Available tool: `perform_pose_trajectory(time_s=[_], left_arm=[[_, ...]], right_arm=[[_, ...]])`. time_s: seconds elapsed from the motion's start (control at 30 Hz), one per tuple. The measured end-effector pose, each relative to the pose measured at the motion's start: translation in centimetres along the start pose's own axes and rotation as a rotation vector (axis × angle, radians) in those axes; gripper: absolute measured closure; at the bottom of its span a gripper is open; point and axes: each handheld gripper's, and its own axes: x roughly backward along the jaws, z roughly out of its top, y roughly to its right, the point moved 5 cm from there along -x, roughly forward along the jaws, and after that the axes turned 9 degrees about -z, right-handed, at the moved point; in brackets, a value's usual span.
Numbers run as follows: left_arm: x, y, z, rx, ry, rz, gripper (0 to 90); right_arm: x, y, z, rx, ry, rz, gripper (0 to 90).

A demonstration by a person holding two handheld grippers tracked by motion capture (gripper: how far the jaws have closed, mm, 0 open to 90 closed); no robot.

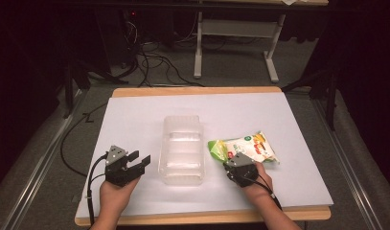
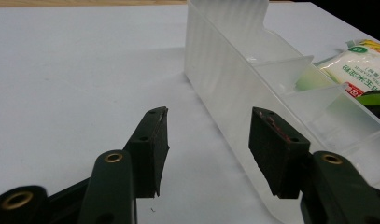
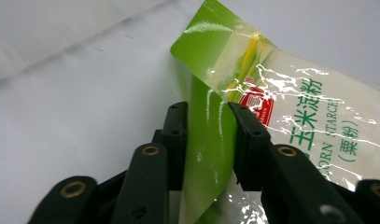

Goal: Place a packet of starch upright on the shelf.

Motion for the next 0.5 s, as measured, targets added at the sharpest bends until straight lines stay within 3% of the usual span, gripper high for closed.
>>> perform_pose_trajectory(time_s=[0.27,0.43,0.5], left_arm=[[-0.3,0.1,-0.2,-0.002,-0.012,-0.007,47.7],[-0.4,0.2,-0.2,-0.007,-0.018,-0.01,47.7],[-0.5,0.2,-0.3,-0.009,-0.022,-0.013,47.6]], right_arm=[[0.7,0.6,0.5,-0.057,0.032,0.065,86.6],[1.3,1.2,0.8,-0.09,0.053,0.059,89.4],[1.9,2.0,1.0,-0.126,0.09,0.061,90.0]])
